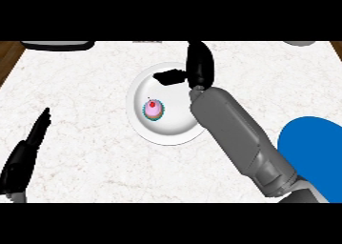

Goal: Pick the cupcake from the plate and place it in the plate

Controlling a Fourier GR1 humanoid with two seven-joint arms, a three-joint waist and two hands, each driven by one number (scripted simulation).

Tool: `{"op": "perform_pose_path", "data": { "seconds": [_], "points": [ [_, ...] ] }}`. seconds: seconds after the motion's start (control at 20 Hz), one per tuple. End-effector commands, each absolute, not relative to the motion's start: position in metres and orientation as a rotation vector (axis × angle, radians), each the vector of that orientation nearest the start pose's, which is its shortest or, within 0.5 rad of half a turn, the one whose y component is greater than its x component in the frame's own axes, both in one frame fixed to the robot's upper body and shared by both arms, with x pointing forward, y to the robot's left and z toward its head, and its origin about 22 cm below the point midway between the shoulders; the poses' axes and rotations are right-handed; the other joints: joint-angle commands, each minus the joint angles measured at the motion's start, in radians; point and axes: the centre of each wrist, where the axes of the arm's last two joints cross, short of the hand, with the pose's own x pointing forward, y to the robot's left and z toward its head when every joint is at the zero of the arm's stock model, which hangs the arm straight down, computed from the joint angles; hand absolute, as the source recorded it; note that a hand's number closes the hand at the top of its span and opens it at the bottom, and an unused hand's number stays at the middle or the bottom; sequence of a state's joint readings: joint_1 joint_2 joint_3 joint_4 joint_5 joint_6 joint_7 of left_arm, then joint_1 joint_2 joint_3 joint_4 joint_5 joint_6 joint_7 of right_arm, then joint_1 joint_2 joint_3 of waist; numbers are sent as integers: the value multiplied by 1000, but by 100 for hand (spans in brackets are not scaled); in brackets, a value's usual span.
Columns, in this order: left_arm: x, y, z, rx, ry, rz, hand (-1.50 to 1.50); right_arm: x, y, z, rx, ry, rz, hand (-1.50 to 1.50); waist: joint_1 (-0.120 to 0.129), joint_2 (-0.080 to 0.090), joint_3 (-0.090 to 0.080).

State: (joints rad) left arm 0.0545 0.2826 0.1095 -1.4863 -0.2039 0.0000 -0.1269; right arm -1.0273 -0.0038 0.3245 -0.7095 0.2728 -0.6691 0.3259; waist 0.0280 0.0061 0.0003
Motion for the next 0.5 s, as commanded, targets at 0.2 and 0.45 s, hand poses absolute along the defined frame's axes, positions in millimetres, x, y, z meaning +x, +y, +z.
{"op": "perform_pose_path", "data": {
  "seconds": [0.2, 0.45],
  "points": [
    [212, 334, -15, 472, -1513, -292, 0, 408, -119, 97, -458, -1674, -22, -150, -29, -5, 1],
    [200, 333, 3, 478, -1506, -293, 0, 394, -194, 89, -421, -1764, -70, -150, -26, -8, 1]
  ]
}}
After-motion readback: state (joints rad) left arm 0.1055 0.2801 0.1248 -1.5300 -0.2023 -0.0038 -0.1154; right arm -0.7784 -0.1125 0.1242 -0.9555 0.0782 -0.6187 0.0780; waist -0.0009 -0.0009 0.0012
